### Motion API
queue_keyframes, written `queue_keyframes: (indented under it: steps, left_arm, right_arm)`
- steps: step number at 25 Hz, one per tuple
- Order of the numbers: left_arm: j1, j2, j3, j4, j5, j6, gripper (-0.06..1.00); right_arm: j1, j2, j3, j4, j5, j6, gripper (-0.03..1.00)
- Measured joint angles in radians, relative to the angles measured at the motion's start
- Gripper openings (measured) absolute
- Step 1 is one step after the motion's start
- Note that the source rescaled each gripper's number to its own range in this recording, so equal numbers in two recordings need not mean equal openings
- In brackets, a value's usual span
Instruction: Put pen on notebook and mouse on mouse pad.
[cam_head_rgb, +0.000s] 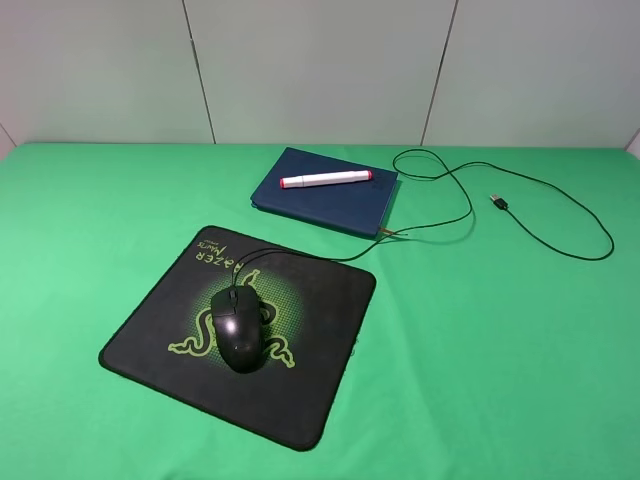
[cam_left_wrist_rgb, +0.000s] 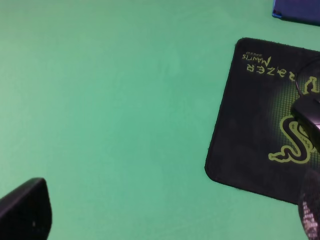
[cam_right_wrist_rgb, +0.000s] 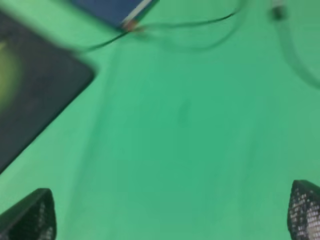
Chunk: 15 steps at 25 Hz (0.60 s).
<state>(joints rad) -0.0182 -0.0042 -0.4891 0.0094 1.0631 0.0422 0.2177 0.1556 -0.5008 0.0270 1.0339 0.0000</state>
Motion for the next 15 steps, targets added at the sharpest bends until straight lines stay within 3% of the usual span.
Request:
queue_keyframes:
  steps: [8,15]
  left_arm:
    - [0.0,0.0,0.0,0.0,0.0,0.0,1.0]
    - [0.0,0.0,0.0,0.0,0.0,0.0,1.0]
  right_arm:
    - [-0.22,-0.158,0.0,0.003,-0.008,-0.01,1.0]
    - [-0.265,-0.159,0.0,0.006,-0.008,-0.012,1.0]
